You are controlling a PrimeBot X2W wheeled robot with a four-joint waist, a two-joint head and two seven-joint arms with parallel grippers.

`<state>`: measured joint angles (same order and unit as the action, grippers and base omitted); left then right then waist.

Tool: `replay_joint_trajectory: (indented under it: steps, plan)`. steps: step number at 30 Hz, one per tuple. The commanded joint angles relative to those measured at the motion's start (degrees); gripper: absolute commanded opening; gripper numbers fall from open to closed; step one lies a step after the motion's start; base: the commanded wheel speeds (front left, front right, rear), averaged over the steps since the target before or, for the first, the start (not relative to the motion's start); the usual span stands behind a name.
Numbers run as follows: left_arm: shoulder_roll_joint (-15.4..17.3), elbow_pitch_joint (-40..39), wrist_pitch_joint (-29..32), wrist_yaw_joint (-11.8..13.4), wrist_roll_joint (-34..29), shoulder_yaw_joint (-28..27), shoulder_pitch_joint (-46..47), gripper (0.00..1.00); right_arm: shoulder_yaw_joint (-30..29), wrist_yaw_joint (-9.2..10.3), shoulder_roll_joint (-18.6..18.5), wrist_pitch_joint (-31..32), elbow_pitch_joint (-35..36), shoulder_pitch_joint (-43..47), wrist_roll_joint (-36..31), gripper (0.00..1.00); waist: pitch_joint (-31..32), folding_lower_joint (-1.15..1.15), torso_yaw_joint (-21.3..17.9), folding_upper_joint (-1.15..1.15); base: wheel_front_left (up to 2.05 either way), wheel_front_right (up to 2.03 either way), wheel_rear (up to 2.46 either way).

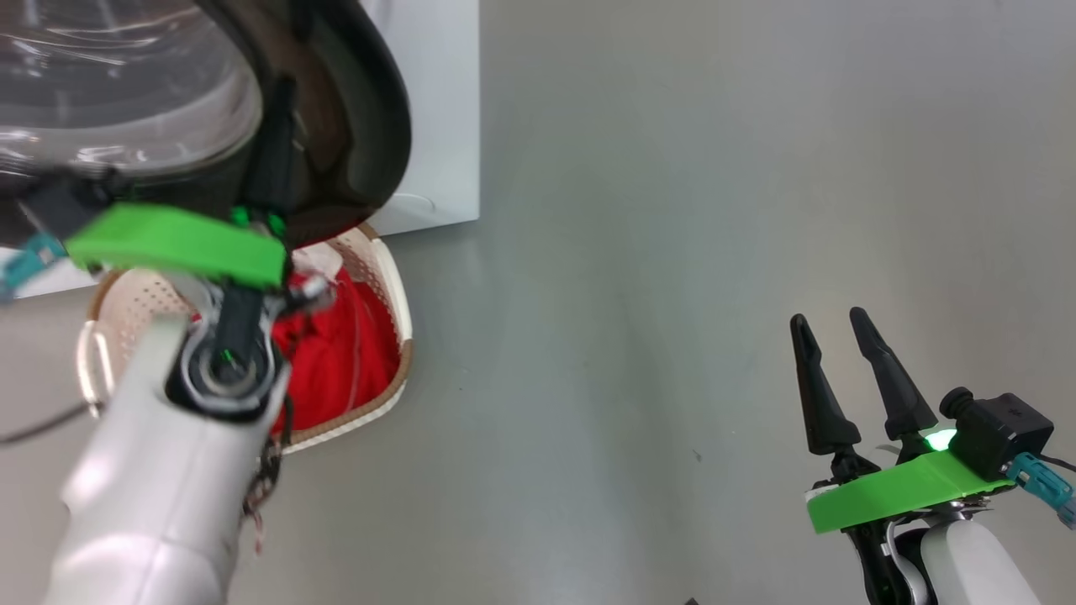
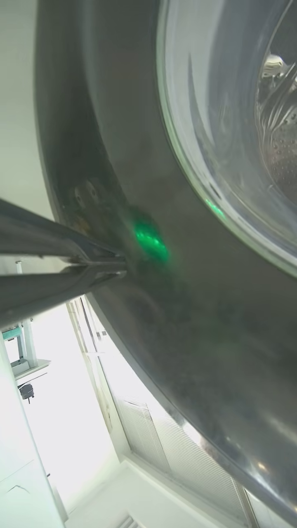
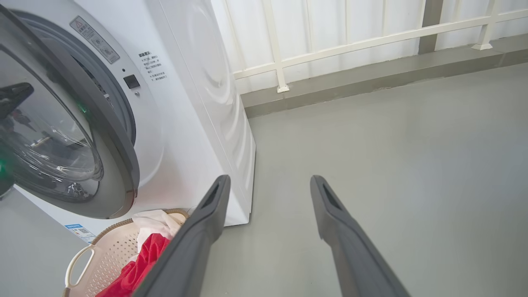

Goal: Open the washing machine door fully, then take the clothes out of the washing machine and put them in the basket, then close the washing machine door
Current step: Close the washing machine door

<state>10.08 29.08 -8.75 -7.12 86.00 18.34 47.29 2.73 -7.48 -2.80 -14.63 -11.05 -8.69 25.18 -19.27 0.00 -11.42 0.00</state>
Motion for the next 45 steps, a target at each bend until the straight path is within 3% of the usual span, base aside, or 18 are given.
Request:
replay_joint_trajectory:
  steps: [1,2,5,7,24,37,45]
  plan:
    - [2.15,-1.50,-0.62,-0.36,0.37,-1.06,-1.25,0.26,1.09,-0.01,-0.08,-0.37,1.15,-0.11,-0.19,1.00,0.98,0.00,1.02,0.00,0.00,0.00,0.00]
    - [2.09,-1.48,-0.90,-0.36,0.69,-0.89,-2.21,0.35,0.99,-0.01,-0.08,-0.37,1.12,0.05,-0.39,1.00,1.33,0.00,1.39,0.00,0.00,0.00,0.00]
    - [2.11,-1.63,-1.51,-0.36,0.92,0.11,-5.08,0.45,0.63,-0.01,-0.08,-0.37,1.03,0.64,-1.00,1.00,2.44,0.00,2.48,0.00,0.00,0.00,0.00]
    - [2.21,-1.77,-2.14,-0.36,0.89,0.66,-6.94,1.00,0.31,-0.01,-0.08,-0.37,1.03,1.00,-1.35,1.00,3.12,0.00,3.22,0.00,0.00,0.00,0.00]
    - [4.02,-4.06,-6.19,-0.36,-4.57,2.28,-21.72,1.00,-1.31,-0.01,-0.40,-0.37,0.96,4.49,-3.31,1.00,7.42,0.00,8.81,0.00,0.00,0.00,0.00]
    - [2.13,-7.78,-6.24,-0.36,-16.48,-8.42,-34.24,1.00,-2.29,-0.01,-1.28,-0.37,0.89,7.80,-3.94,1.00,10.48,0.00,11.92,0.00,0.00,0.00,0.00]
    - [1.39,-9.60,-6.24,-0.36,-23.66,-12.30,-39.42,1.00,-2.66,-0.01,-1.56,-0.37,0.72,9.78,-4.12,1.00,12.09,0.00,12.95,0.00,0.00,0.00,0.00]
